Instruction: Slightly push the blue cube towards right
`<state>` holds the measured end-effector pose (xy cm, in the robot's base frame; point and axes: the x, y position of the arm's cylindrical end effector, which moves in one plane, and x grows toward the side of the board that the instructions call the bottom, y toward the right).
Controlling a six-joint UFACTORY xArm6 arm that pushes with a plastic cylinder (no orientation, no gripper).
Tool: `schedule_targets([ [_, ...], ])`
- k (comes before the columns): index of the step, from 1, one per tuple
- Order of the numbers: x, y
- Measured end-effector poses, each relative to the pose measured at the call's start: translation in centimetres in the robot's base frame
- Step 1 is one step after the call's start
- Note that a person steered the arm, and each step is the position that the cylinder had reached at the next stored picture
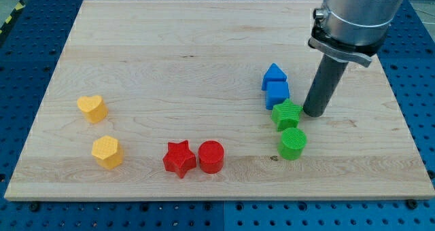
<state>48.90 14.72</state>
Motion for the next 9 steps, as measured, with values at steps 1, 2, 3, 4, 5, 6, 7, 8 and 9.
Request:
schedule_targets([
  [1,0.0,-0.6],
  [2,0.0,-0.7],
  [3,0.0,-0.7],
  [4,-0.5,-0.7],
  [5,-2.8,-0.7],
  [6,-7.3,-0.7],
  [7,-10.9,-2.1],
  [8,-11.0,-7.8],
  [9,-9.4,-12.8],
])
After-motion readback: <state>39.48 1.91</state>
